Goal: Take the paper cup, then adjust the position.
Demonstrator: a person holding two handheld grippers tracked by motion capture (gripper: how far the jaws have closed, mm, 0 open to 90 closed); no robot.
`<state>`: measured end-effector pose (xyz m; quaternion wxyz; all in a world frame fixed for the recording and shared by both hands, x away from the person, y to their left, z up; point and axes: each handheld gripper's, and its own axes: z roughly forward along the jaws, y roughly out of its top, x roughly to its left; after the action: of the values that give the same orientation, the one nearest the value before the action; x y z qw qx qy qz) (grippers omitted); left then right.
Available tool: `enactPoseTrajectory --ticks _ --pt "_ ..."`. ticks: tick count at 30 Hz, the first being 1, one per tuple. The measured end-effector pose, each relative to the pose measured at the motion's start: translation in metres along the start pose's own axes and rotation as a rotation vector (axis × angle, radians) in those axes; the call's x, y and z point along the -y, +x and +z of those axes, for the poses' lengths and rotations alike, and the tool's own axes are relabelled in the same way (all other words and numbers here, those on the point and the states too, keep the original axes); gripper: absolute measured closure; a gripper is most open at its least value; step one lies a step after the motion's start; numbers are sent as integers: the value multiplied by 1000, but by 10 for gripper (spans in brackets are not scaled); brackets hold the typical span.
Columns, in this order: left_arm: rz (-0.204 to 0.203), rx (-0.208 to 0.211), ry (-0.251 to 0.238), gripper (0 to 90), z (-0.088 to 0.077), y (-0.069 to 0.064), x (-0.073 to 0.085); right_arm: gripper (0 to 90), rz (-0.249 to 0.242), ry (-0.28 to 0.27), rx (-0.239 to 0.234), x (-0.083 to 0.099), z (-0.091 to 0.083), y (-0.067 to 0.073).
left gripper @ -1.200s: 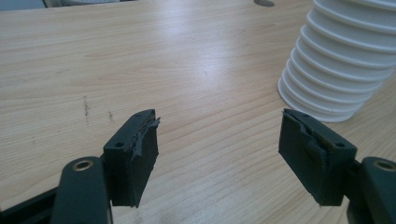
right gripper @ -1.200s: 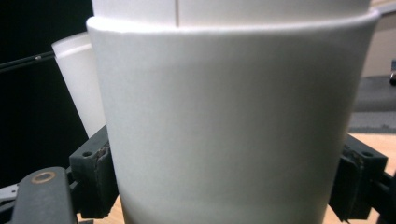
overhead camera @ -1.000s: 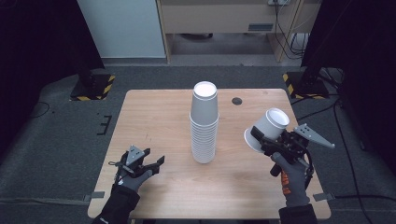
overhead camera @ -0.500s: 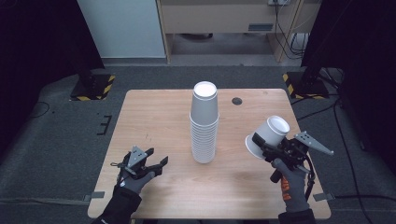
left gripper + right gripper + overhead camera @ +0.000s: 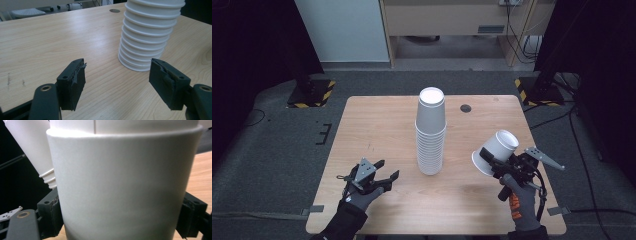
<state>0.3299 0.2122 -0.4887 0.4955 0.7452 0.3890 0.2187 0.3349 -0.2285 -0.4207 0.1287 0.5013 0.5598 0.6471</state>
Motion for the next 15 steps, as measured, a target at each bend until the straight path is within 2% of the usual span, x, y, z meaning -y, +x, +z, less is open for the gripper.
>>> enactPoseTrajectory --ticks 8,15 --pt "21 30 -4 295 1 -12 -2 154 46 -1 -19 4 -2 -3" --pt "41 51 -7 310 4 -22 -4 153 67 1 -12 6 -2 -5"
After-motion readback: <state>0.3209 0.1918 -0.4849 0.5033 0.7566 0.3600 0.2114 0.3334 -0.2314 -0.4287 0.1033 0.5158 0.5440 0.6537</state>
